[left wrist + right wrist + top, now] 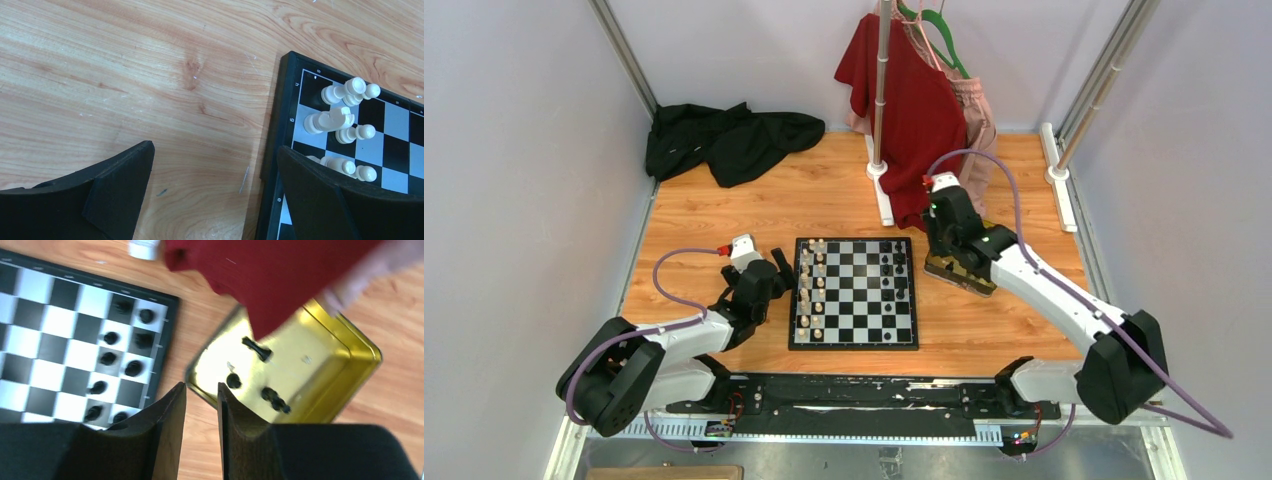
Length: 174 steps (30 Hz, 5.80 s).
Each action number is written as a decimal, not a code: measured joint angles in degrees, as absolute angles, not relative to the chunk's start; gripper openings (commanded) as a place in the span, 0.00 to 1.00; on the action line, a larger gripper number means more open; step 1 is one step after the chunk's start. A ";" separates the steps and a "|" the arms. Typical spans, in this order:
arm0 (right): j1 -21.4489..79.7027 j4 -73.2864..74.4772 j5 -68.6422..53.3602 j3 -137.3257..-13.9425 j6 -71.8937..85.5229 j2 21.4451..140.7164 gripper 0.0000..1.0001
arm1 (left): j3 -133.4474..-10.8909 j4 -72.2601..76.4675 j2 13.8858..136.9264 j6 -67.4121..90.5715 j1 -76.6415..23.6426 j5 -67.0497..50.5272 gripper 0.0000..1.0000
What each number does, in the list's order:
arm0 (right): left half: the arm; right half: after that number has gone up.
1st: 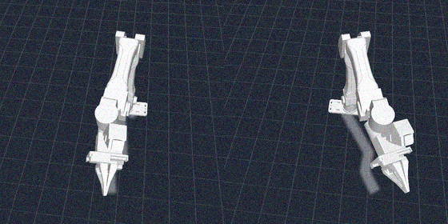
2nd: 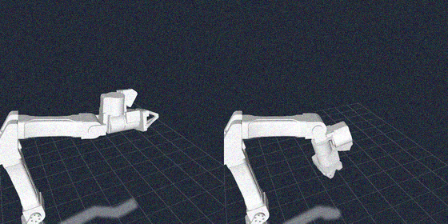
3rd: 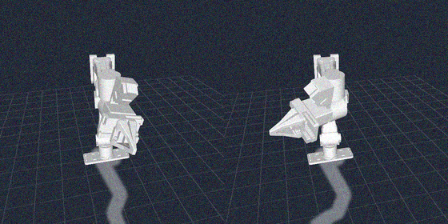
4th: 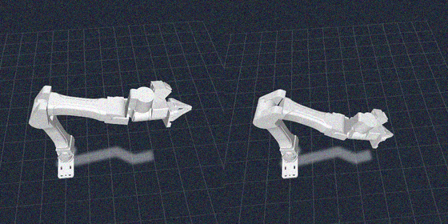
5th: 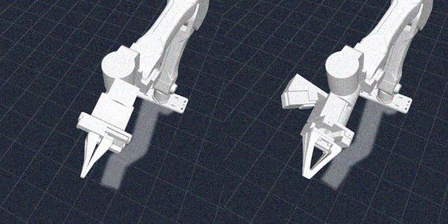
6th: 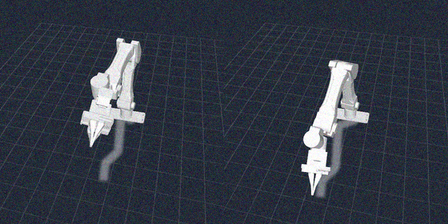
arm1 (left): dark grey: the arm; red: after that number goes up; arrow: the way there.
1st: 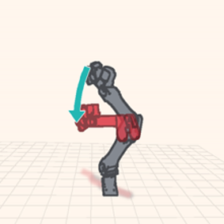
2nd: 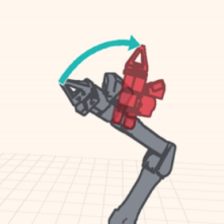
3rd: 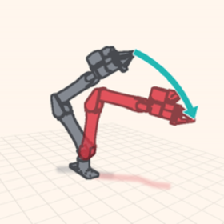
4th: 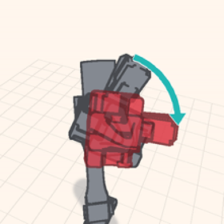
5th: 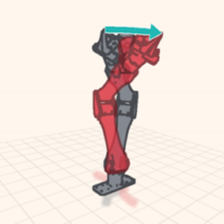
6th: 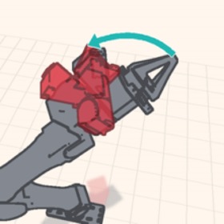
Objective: Set up the chess pieces on the board
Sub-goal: Pick up the chess piece from the storage box, then place the chess piece on the chessboard.
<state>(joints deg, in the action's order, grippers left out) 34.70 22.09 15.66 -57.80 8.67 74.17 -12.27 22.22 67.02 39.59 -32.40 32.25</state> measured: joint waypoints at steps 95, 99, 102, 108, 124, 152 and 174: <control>39.48 32.29 10.83 -50.74 18.26 61.21 0.00 | -10.35 22.68 64.38 39.62 -32.84 31.51 1.00; 47.00 33.21 13.02 -48.99 21.39 61.36 0.00 | -10.31 22.68 64.27 39.62 -33.06 31.53 1.00; 52.16 33.28 14.39 -47.64 23.73 62.43 0.00 | -10.28 22.68 64.27 39.64 -33.30 31.53 1.00; 59.16 31.64 16.12 -46.24 27.24 68.18 0.00 | -10.26 22.68 64.27 39.62 -33.52 31.53 1.00; 61.28 26.46 17.04 -44.73 29.21 73.87 0.00 | -10.26 22.68 64.29 39.86 -33.52 31.53 1.00; 59.77 23.51 18.02 -43.09 27.83 75.42 0.01 | -10.26 24.47 67.05 40.49 -33.95 32.40 1.00; 59.18 22.28 17.02 -43.09 26.70 76.82 0.30 | -10.26 24.43 66.94 40.49 -34.00 32.47 1.00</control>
